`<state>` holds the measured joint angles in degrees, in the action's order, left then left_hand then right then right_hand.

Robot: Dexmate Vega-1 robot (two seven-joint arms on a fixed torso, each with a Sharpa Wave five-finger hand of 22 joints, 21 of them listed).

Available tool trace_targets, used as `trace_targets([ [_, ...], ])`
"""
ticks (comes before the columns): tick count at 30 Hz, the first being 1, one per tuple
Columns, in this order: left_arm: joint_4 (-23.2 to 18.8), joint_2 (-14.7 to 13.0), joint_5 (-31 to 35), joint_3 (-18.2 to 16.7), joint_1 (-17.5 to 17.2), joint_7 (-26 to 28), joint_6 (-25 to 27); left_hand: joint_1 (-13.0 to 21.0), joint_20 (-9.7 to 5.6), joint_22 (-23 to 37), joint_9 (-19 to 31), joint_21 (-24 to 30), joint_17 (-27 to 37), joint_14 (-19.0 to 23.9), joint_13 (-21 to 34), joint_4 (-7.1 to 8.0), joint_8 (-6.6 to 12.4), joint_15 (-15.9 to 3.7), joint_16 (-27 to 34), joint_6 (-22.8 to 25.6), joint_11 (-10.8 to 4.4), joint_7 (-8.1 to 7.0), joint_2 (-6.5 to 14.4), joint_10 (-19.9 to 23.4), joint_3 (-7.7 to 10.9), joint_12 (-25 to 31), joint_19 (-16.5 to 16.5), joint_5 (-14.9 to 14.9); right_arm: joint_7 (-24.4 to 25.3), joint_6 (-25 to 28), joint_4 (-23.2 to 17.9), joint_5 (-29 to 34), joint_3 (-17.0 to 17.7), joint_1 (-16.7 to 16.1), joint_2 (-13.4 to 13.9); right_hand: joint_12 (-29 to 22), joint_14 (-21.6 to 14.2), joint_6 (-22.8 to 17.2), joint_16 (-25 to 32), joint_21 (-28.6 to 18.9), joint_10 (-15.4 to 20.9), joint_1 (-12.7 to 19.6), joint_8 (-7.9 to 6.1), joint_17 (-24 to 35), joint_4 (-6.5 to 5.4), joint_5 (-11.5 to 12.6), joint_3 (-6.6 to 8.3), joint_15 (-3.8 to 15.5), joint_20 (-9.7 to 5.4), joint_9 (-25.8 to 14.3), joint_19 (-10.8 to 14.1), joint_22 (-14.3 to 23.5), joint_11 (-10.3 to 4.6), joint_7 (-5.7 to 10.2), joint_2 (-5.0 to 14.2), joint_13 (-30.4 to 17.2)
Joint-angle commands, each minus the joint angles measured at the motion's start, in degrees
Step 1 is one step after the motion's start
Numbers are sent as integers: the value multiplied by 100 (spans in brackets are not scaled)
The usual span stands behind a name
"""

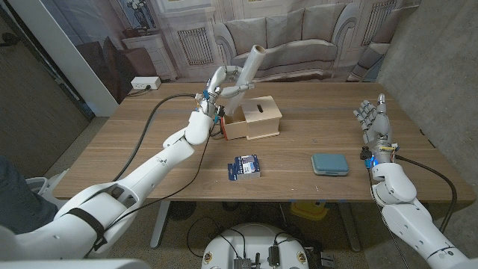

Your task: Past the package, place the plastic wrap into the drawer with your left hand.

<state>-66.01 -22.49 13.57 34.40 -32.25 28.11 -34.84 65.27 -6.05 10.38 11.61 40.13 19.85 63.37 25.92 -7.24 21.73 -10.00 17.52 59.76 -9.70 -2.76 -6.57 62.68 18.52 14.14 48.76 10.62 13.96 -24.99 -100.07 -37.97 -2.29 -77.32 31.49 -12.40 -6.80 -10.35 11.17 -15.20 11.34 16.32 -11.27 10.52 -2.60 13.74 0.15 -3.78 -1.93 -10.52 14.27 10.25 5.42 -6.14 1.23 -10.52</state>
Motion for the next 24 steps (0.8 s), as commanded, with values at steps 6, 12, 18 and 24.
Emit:
trace_targets([
  [6,988,264,-185,285,398,-47,-540,1062,-109,19,9,38,40,113,36,31,186,-328,-24,261,49,77,1045,3,13,-19,-49,-22,62,11,-38,78,-6,-7,-25,9,-45,-64,-32,8,56,24,4,16,-15,-36,-31,7,6,-24,65,19,15,4,34,-20],
  [12,1190,338,-222,356,462,-64,-620,1068,-108,17,8,45,54,97,55,31,187,-329,-33,263,58,81,1046,-15,15,-33,-62,-22,56,5,-31,71,-4,-11,-34,11,-44,-59,-33,19,51,25,6,16,-13,-37,-35,3,8,-24,65,19,20,4,36,-20],
  [18,1218,345,-251,388,464,-78,-542,1075,-100,16,6,53,71,79,73,31,179,-327,-43,244,52,88,1049,-3,17,-42,-81,-22,54,-1,-23,63,5,-22,-39,9,-42,-63,-34,27,59,26,5,16,-12,-37,-39,7,8,-24,71,20,20,4,38,-20],
  [24,1180,323,-231,418,450,-62,-505,1085,-91,14,6,56,86,43,92,28,176,-329,-61,236,78,97,1048,-12,19,-53,-109,-22,38,-9,-12,38,18,-37,-43,11,-39,-65,-36,37,54,27,5,16,-10,-37,-43,1,5,-24,75,20,26,5,40,-20],
])
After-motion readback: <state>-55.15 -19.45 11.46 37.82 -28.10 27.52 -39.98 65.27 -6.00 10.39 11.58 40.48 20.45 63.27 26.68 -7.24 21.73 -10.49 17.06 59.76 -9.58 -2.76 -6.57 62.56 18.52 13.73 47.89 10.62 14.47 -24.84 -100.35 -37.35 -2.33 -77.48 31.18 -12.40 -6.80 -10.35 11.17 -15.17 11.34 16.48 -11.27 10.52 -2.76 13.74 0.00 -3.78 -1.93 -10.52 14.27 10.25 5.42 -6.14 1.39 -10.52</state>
